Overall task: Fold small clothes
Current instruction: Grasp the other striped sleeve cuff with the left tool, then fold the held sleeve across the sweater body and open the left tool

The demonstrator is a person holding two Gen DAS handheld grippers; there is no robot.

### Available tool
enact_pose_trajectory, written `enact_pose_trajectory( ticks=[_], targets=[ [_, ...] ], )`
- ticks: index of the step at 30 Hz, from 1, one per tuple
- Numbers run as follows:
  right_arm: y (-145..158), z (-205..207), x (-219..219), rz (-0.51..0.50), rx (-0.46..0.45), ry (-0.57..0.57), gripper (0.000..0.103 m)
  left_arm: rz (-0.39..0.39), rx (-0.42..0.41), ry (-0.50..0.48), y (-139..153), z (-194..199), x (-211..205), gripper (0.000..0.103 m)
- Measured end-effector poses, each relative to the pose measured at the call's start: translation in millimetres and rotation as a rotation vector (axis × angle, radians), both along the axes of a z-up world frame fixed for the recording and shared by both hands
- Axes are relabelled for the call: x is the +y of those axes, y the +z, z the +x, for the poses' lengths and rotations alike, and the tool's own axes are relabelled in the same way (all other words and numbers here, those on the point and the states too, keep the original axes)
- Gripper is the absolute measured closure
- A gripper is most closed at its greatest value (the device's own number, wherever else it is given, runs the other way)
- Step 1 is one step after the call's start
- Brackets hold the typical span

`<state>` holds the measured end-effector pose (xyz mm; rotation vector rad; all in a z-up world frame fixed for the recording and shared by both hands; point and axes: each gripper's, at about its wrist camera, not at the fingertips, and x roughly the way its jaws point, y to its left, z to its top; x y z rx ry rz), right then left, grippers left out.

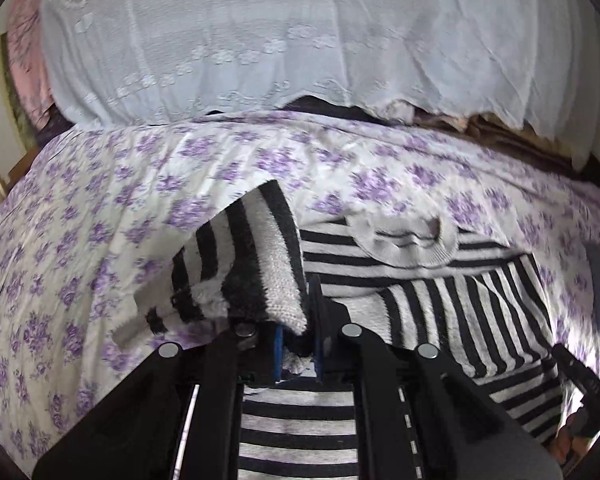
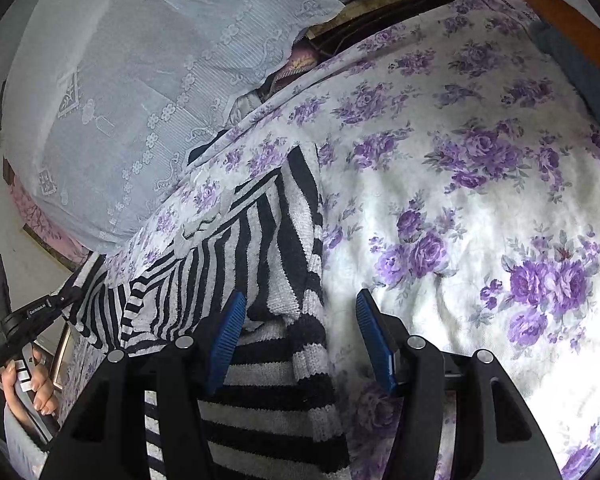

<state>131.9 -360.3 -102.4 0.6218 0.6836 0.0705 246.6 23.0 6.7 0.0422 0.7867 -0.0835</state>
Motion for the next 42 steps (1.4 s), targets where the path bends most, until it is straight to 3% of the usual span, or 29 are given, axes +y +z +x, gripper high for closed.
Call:
enact_pose_trajectory(
  ticks=[7, 11, 13, 15, 19, 21, 23, 26, 28, 32, 38, 39, 40, 42],
  targets=[
    [-1, 1, -1, 0.011, 0.004, -0.001, 0.045, 0.123, 0.057, -0.124, -53, -2, -72, 0.092],
    [-2, 1, -2, 0.019, 0.003, 0.001, 0.045, 0.242, 0.084, -0.170, -101, -8, -99, 0.083],
    [-3, 1, -2, 0.023, 0.002, 0.003, 0.045, 0.324, 0.028, -0.166, -102, -19, -106, 0.065],
    [-2, 1, -3, 0.026, 0.000, 0.004, 0.045, 0.389, -0.016, -0.130, -91, -32, -103, 0.013],
    [2, -2, 0, 0.015, -0.023, 0.007, 0.045, 0.304, -0.122, -0.190, -56, -76, -71, 0.009],
    [9, -6, 6, -0.021, -0.053, 0.022, 0.045, 0.269, -0.166, -0.165, -45, -91, -49, 0.006],
    [22, -12, 20, -0.089, -0.097, 0.046, 0.045, 0.222, -0.177, -0.081, -40, -91, -14, 0.005],
    [50, -21, 60, -0.223, -0.173, 0.122, 0.045, 0.069, -0.072, 0.127, -50, -60, 52, 0.005],
    [65, -19, 100, -0.264, -0.191, 0.225, 0.045, -0.045, 0.015, 0.210, -67, -38, 86, 0.005],
    [83, -1, 197, -0.473, -0.198, 0.392, 0.044, -0.062, 0.103, 0.220, -101, -15, 95, 0.004],
    [73, 40, 330, -0.845, -0.186, 0.564, 0.044, -0.082, 0.108, 0.239, -103, -13, 100, 0.004],
    [68, 49, 342, -0.885, -0.169, 0.568, 0.044, -0.076, 0.109, 0.242, -103, -13, 100, 0.004],
    [65, 56, 349, -0.902, -0.155, 0.563, 0.054, -0.057, 0.113, 0.259, -103, -12, 100, 0.004],
    [58, 76, 348, -0.879, -0.096, 0.552, 0.061, -0.082, 0.126, 0.282, -103, -12, 107, 0.004]
  ],
)
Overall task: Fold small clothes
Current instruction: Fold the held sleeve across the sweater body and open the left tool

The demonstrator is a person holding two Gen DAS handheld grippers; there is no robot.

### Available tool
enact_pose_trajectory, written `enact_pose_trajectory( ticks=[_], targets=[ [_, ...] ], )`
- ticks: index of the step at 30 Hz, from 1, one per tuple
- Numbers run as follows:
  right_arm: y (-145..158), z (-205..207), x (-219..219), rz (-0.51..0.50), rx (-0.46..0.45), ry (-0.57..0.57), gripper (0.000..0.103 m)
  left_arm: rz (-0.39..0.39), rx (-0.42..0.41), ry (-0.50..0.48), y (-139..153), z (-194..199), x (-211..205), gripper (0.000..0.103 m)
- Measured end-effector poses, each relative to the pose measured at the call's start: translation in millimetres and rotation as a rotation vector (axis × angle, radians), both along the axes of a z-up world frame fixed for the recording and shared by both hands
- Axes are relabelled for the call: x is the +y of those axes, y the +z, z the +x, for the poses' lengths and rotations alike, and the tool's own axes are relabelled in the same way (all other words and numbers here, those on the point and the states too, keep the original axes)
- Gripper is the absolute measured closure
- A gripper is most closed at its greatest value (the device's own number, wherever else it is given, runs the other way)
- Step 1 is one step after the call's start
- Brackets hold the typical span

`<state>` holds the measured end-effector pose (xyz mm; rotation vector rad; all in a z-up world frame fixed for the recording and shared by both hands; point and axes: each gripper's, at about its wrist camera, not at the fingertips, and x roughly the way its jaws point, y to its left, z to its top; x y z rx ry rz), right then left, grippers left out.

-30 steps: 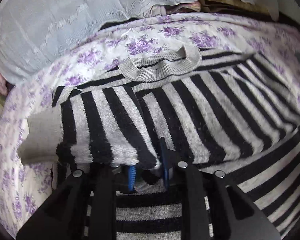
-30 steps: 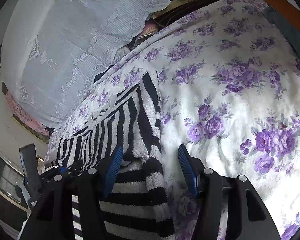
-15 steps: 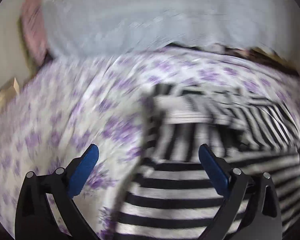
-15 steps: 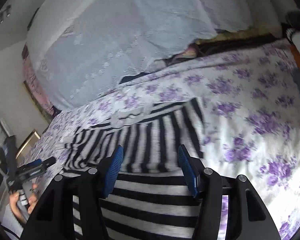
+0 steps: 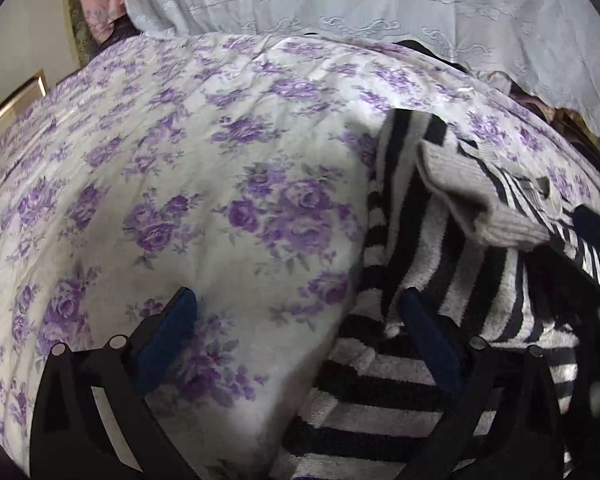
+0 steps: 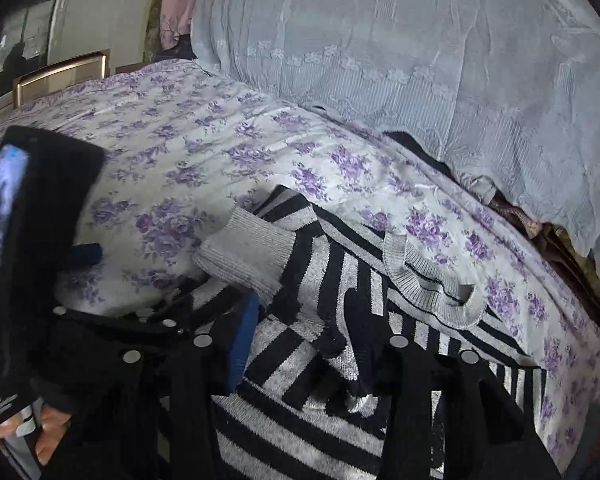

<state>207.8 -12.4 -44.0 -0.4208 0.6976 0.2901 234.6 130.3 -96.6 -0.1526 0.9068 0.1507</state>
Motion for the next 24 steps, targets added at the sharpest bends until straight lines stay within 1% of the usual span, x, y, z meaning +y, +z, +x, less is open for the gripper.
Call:
enact_pose_trajectory(
  ticks=[1, 2, 3, 4, 6, 8, 9, 10, 11, 12, 13, 14, 15, 16, 18, 19, 20, 21, 22, 23, 24],
  targets=[
    [-2, 12, -4, 0.042, 0.045, -0.018, 0.062, -0.006, 0.000, 0.006, 1, 0, 3, 0.004],
    [-5, 20, -7, 0.078, 0.076, -0.026, 0.073, -0.002, 0.002, 0.007, 1, 0, 3, 0.004],
    [-6, 23, -12, 0.096, 0.085, -0.038, 0.085, 0.013, 0.003, 0.006, 1, 0, 1, 0.004],
    [-6, 23, -17, 0.106, 0.075, -0.050, 0.091, 0.024, 0.002, 0.005, 1, -1, -1, 0.004],
    [2, 15, -34, 0.174, 0.036, -0.081, 0.091, 0.029, -0.001, 0.004, 2, -1, -1, 0.004],
    [13, 6, -64, 0.261, 0.007, -0.140, 0.092, 0.016, -0.006, 0.003, 2, -2, 0, 0.004],
    [18, 2, -83, 0.307, -0.008, -0.183, 0.092, 0.013, -0.009, 0.003, 3, -3, 1, 0.004],
    [22, -7, -114, 0.381, -0.019, -0.250, 0.093, 0.014, -0.013, 0.001, 3, -4, 0, 0.004],
    [20, -11, -137, 0.434, -0.016, -0.307, 0.092, 0.021, -0.012, -0.001, 3, -4, -2, 0.004],
    [14, -15, -166, 0.500, 0.004, -0.385, 0.089, 0.024, -0.011, -0.009, 3, -3, -4, 0.004],
    [0, -18, -191, 0.539, 0.048, -0.469, 0.070, 0.040, -0.007, -0.022, 2, -3, -9, 0.004],
    [-16, -17, -208, 0.541, 0.110, -0.533, 0.059, 0.068, -0.005, -0.025, 2, -3, -13, 0.004],
    [-32, -19, -224, 0.567, 0.169, -0.566, 0.060, 0.087, -0.005, -0.027, 1, -3, -16, 0.004],
    [-39, -25, -236, 0.646, 0.186, -0.563, 0.062, 0.096, -0.009, -0.029, 2, -4, -17, 0.005],
    [-39, -37, -252, 0.810, 0.185, -0.548, 0.061, 0.072, -0.022, -0.020, 7, -8, -13, 0.005],
    [-37, -38, -255, 0.853, 0.190, -0.541, 0.060, 0.053, -0.032, -0.015, 11, -10, -11, 0.005],
    [-34, -35, -255, 0.875, 0.196, -0.532, 0.060, 0.038, -0.049, -0.011, 17, -12, -9, 0.005],
    [-30, -30, -253, 0.869, 0.186, -0.530, 0.060, 0.035, -0.071, -0.012, 26, -14, -10, 0.005],
    [-22, -27, -248, 0.835, 0.149, -0.535, 0.063, 0.044, -0.085, -0.023, 34, -14, -14, 0.005],
    [-13, -25, -245, 0.794, 0.101, -0.535, 0.070, 0.063, -0.100, -0.042, 43, -14, -20, 0.005],
    [-3, -23, -239, 0.752, 0.052, -0.527, 0.072, 0.077, -0.112, -0.055, 49, -13, -26, 0.005]
  ],
)
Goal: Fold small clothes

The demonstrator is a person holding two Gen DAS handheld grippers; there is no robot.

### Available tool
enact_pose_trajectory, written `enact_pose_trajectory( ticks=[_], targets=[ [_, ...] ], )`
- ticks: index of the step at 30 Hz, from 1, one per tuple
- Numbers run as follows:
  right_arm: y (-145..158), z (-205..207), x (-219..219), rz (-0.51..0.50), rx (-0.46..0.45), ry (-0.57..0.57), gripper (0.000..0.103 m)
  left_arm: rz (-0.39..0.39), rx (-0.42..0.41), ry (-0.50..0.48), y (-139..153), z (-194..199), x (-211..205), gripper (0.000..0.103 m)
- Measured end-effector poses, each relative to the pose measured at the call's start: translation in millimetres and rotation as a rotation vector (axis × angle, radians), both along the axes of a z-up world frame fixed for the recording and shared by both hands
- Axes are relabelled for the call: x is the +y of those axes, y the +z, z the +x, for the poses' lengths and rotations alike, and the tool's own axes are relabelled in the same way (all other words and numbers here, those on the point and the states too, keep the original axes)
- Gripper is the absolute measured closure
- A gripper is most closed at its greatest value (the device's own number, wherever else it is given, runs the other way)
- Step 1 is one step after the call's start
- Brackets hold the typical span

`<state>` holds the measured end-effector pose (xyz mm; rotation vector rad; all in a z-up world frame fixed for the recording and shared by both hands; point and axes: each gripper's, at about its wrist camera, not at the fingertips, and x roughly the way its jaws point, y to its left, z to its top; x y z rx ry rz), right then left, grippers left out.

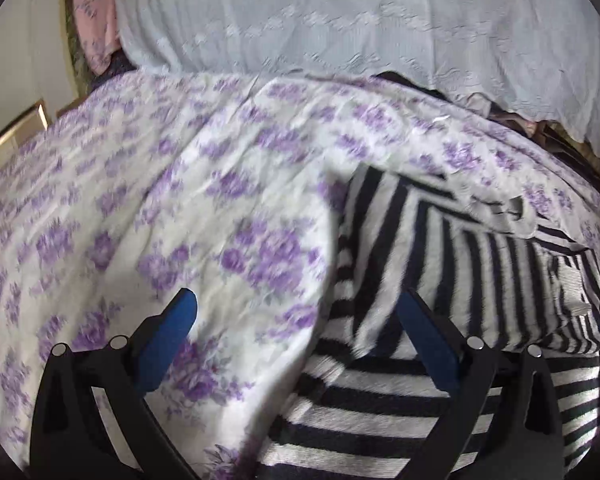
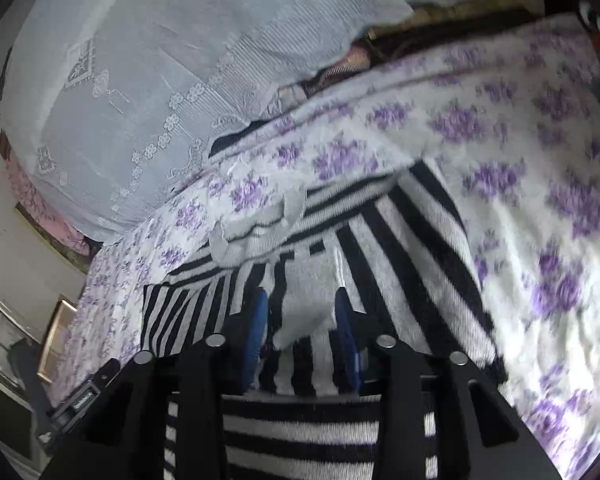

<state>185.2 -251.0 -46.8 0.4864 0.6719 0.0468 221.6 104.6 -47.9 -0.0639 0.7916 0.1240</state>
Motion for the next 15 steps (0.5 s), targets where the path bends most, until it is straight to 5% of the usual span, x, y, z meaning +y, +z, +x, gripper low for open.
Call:
enact_pose_trajectory(
  ticks=[5, 8, 9, 11, 15],
  targets=[
    [7, 40, 37, -0.097, -0.008, 0.100, 0.075, -0.003, 0.028, -0.124, 4, 39, -45, 0.005],
    [-38, 77, 43, -0.173, 0.171, 0.108, 0.082, 0.071, 0.127, -0.128, -35, 75, -64, 0.004],
    [-48, 76, 38, -0.164, 0.145, 0.105, 0.084, 0.080, 0.165, -0.110, -57, 87, -62, 0.004],
    [-42, 73, 34, -0.153, 0.140, 0.096, 0.089, -0.085, 0.179, -0.109, -59, 93, -40, 0.004],
    [-17, 40, 51, -0.255, 0.032, 0.145, 0.086, -0.100, 0.116, -0.121, -49, 70, -32, 0.011]
  ],
)
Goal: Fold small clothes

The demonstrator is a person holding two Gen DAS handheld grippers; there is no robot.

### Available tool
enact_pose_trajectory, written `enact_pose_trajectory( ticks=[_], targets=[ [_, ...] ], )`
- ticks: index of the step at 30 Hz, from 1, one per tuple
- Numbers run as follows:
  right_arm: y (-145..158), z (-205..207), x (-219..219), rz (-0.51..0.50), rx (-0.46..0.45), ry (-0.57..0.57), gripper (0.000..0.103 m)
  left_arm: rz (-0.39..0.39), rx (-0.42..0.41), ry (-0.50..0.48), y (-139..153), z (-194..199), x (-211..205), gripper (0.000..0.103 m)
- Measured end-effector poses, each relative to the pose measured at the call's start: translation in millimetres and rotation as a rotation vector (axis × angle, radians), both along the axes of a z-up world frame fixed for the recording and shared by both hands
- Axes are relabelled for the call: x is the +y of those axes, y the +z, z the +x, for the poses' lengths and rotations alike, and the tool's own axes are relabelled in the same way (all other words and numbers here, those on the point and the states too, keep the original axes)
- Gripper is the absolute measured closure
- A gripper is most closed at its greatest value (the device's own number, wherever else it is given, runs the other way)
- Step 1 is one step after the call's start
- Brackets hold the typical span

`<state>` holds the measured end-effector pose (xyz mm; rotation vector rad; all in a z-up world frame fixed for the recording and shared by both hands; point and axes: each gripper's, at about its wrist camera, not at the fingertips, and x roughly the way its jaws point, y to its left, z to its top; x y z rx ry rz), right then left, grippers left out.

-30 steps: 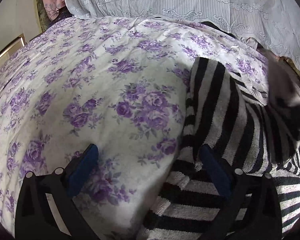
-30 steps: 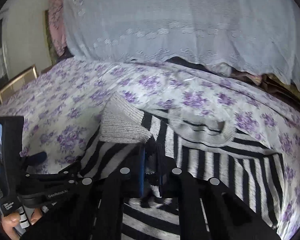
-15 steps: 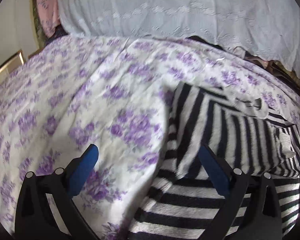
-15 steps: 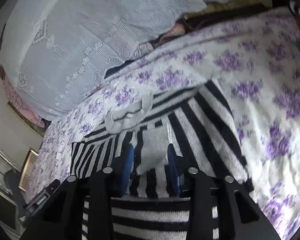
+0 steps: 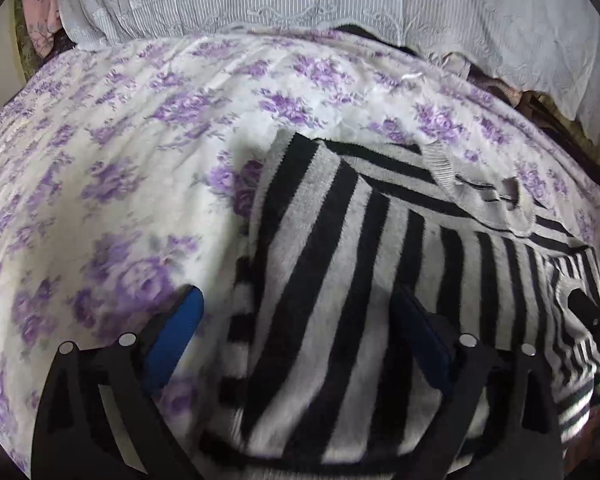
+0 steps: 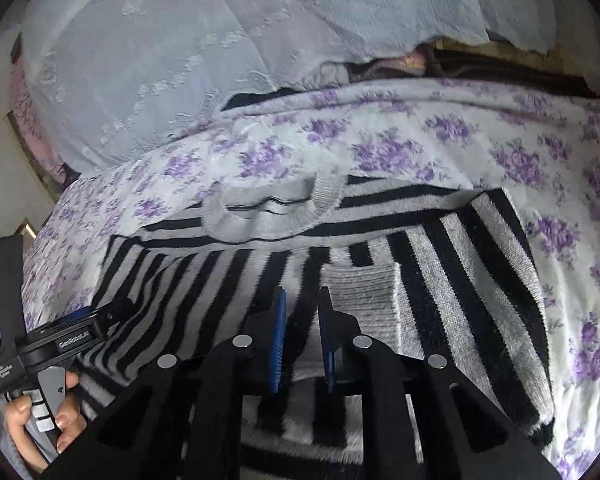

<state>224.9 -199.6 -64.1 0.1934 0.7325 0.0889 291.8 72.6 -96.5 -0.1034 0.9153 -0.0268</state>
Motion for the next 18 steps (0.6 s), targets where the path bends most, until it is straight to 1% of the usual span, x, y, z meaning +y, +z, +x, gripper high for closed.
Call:
enact_pose_trajectory(
  ticks=[1, 2, 3, 4, 5, 6, 7, 9, 10, 11, 13, 15, 16, 17, 18],
  targets=[
    [1, -8, 5, -0.026, -0.010, 0.025, 0.085, 0.019, -0.023, -0.008, 6, -10, -2, 0.011],
    [-2, -13, 9, -0.057, 0.003, 0.044, 0.081, 0.048, -0.030, -0.007, 10, -15, -4, 0.009],
    [-14, -11, 11, -0.074, 0.063, 0.058, 0.079, 0.110, -0.016, 0.006, 7, -16, -9, 0.007],
    [-26, -10, 8, -0.051, 0.096, 0.062, 0.079, 0.150, 0.013, 0.010, 2, -13, -12, 0.005],
    [-26, -11, 2, -0.011, 0.088, 0.061, 0.080, 0.173, 0.038, 0.006, -8, -8, -15, 0.004],
    [-24, -9, -2, 0.015, 0.095, 0.058, 0.081, 0.170, 0.035, 0.007, -10, -7, -14, 0.004],
    [-22, -10, -3, 0.023, 0.091, 0.056, 0.082, 0.162, 0.033, 0.012, -5, -8, -12, 0.004],
    [-12, -21, -4, 0.029, 0.040, 0.041, 0.083, 0.131, 0.013, 0.019, 5, -21, -6, 0.005],
    [-5, -25, -3, 0.031, 0.011, 0.044, 0.080, 0.114, -0.012, 0.012, 12, -28, -3, 0.005],
    [1, -27, 0, 0.027, -0.013, 0.046, 0.080, 0.113, -0.029, 0.010, 19, -33, -3, 0.005],
    [15, -15, 5, 0.007, -0.029, 0.045, 0.080, 0.131, -0.045, 0.010, 32, -21, -8, 0.005],
    [18, 10, 12, 0.013, 0.001, 0.066, 0.080, 0.129, -0.052, 0.002, 36, -5, -16, 0.005],
    [13, 22, 14, 0.017, 0.029, 0.067, 0.080, 0.138, -0.041, -0.011, 33, 8, -23, 0.005],
    [4, 34, 16, 0.014, 0.067, 0.062, 0.080, 0.166, -0.014, -0.014, 25, 19, -29, 0.005],
    [-8, 42, 18, 0.001, 0.105, 0.055, 0.080, 0.213, 0.018, -0.007, 13, 28, -35, 0.004]
  ],
)
